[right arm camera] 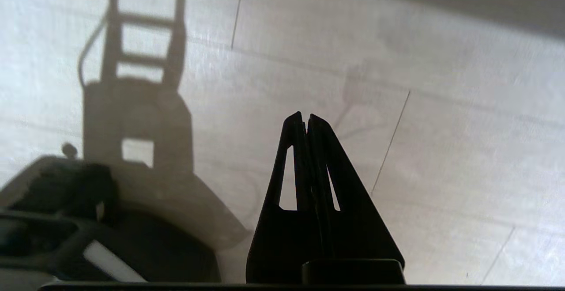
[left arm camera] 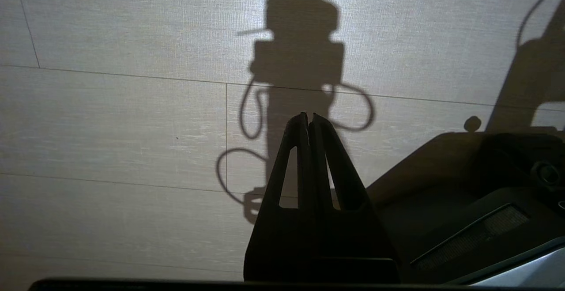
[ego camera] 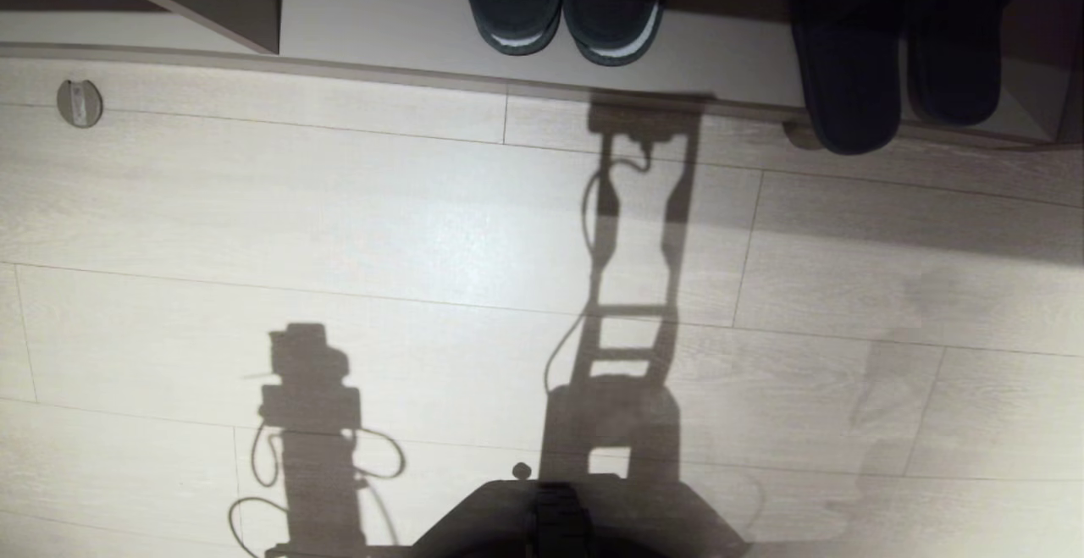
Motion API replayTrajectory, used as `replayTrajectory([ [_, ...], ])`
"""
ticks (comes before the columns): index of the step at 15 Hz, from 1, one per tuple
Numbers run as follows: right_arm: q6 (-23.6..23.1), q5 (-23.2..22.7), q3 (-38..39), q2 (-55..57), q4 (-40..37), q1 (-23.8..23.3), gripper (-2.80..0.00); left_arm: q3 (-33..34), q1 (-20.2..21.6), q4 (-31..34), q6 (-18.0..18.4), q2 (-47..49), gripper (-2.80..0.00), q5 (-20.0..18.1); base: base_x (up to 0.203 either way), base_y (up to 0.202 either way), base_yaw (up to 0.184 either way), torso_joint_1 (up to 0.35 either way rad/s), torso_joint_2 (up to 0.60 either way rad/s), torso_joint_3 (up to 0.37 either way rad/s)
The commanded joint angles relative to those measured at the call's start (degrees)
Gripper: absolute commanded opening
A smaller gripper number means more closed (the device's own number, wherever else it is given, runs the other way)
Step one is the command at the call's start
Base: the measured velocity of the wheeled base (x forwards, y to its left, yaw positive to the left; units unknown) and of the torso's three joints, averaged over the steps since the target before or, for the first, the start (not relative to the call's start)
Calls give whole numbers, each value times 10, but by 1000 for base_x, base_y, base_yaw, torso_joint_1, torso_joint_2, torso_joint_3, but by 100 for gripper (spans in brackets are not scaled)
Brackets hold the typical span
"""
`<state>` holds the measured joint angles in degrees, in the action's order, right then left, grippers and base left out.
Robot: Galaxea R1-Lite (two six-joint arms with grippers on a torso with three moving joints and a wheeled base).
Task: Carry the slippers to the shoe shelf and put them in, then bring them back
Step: Pick up the slippers in the shoe cabinet
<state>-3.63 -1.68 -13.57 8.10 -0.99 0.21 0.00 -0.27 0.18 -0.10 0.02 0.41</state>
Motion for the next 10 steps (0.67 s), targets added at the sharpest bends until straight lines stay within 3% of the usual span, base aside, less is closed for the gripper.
replayTrajectory([
  [1,-1,-1,-52,125,17,6,-280,1,0,0,0,1,-280,0,0,0,0,0,0,0],
  [6,-6,-4,-189,431,228,18,-280,1,0,0,0,1,-280,-1,0,0,0,0,0,0],
  [10,-42,-5,-308,665,406,24,-280,1,0,0,1,1,-280,-1,0,0,0,0,0,0],
])
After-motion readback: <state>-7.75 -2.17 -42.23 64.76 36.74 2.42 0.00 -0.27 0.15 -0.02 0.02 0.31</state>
